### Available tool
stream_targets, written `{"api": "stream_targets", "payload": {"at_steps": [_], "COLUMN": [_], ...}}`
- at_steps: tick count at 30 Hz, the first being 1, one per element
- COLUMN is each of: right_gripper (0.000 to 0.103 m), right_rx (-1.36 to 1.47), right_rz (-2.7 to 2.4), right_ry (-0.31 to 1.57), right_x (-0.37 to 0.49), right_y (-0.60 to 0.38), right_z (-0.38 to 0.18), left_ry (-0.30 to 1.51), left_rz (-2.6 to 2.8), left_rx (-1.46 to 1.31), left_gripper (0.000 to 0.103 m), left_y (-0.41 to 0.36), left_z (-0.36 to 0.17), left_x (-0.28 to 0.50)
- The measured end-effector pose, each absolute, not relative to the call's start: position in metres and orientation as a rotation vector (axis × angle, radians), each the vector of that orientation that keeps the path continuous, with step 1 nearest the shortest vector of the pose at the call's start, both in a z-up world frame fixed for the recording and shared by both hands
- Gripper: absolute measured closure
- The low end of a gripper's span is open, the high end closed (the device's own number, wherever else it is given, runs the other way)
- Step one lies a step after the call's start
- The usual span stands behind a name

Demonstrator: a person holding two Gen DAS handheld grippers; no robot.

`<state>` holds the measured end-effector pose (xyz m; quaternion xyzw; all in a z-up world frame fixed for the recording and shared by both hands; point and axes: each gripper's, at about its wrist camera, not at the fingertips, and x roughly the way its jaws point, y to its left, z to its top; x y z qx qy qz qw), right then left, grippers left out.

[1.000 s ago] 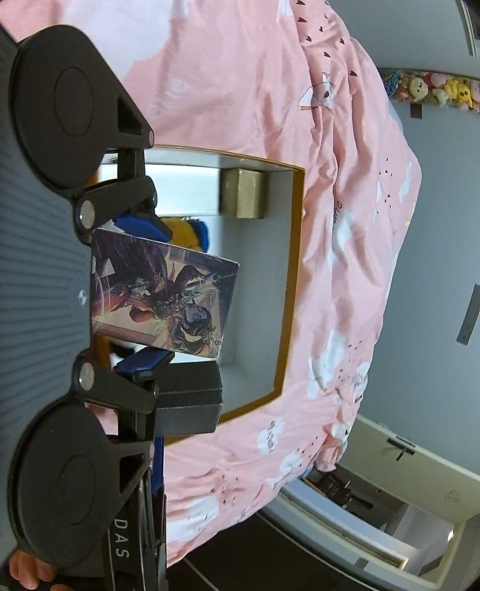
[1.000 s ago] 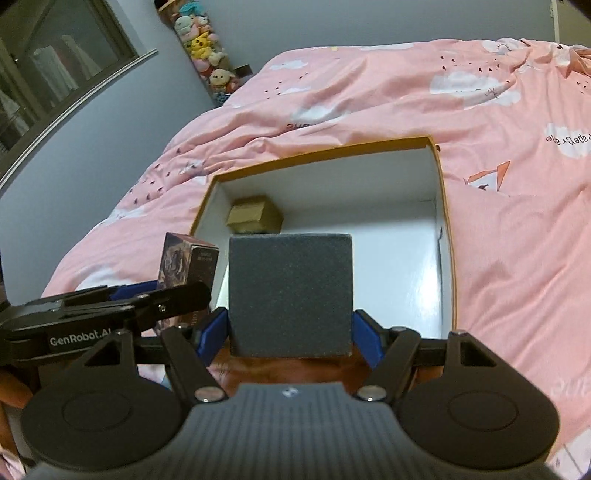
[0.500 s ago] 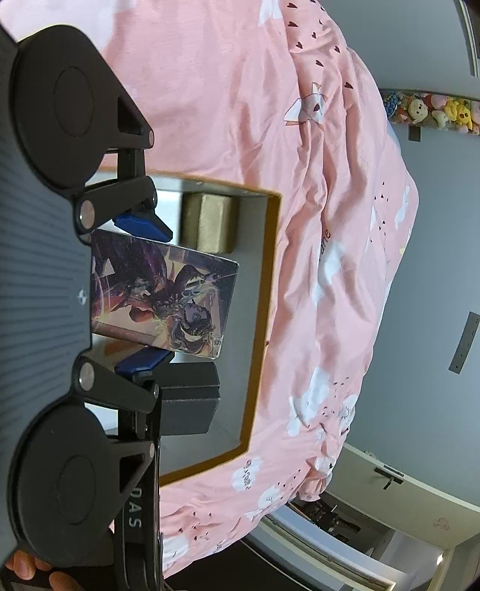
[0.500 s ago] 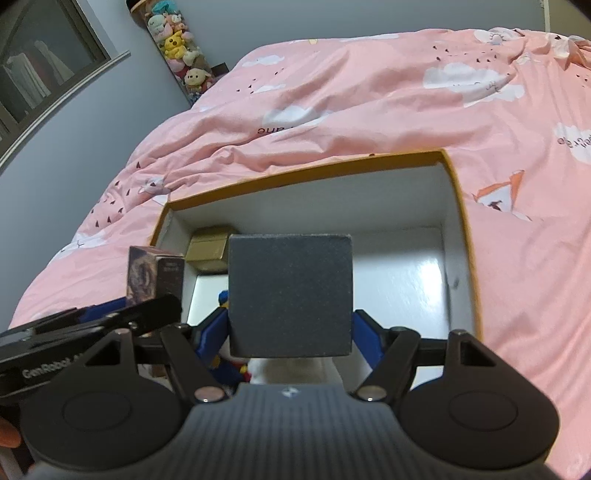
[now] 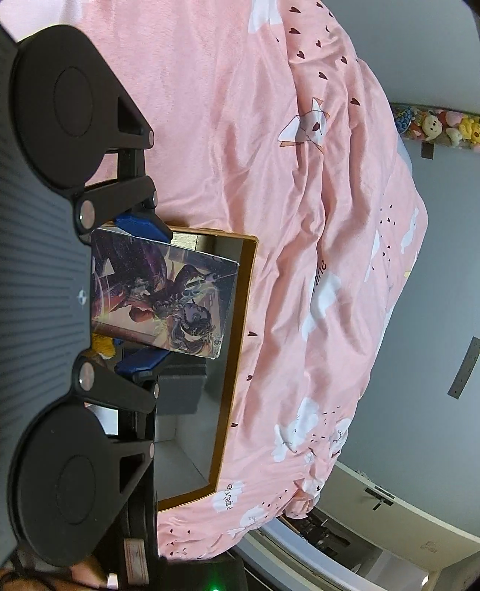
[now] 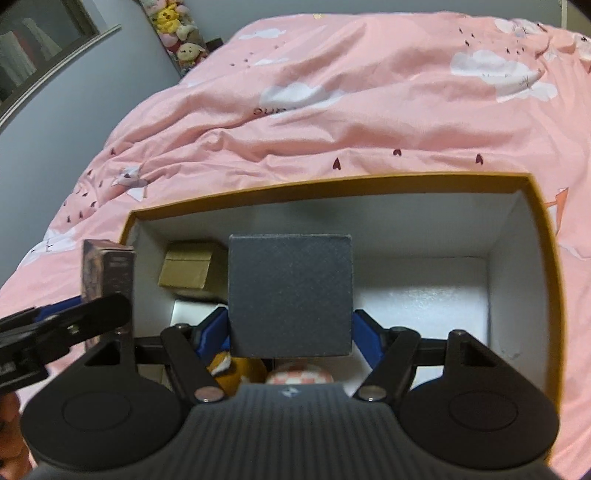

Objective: Organize objects
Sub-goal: 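Lower the grey box into the orange box and open the right tool, then lower the card deck into the orange box beside the grey box and open the left tool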

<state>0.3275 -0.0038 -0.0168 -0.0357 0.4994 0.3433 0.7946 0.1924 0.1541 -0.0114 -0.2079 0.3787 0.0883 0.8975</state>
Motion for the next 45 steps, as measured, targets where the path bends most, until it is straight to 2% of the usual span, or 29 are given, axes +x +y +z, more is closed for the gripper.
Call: {"api": "stream_targets", "payload": {"at_steps": [15,19,21,25,27,31,40,45], "right_gripper": [0.029,0.022,0.023,0.048,0.055,0.077,0.076,0.075], "right_rx": [-0.071,-0.029,-0.012,0.012,0.042,0.045,-0.066,-0.091], "right_rz": [0.715,0.74,0.75,0.734,0.746,0.769,0.81,0.752], "right_ry": [1.178,1.195,1.195,1.214,1.241,1.246,1.196,1.12], "right_x": [0.347,0.348,0.348,0.35,0.352,0.352,0.347,0.348], "right_y": [0.032,0.022,0.016,0.007,0.005,0.007,0.015,-0.01], "right_z": [-0.05,-0.046,-0.045,-0.048,-0.053,-0.057,-0.053,-0.027], "left_ry": [0.809,0.808,0.807,0.809,0.809,0.813,0.815,0.84], "left_rz": [0.195,0.194,0.193,0.191,0.194,0.2,0.171,0.106], "left_rx": [-0.434,-0.435,-0.435,-0.431,-0.433,-0.429,-0.431,-0.466], "left_gripper": [0.032,0.032,0.032,0.032,0.032,0.032,0.032,0.032], "left_y": [0.156,0.157,0.157,0.156,0.156,0.156,0.149,0.131], "left_z": [-0.016,-0.016,-0.016,-0.015,-0.015,-0.015,-0.011,-0.012], "left_x": [0.207,0.208,0.208,0.21,0.21,0.212,0.217,0.232]}}
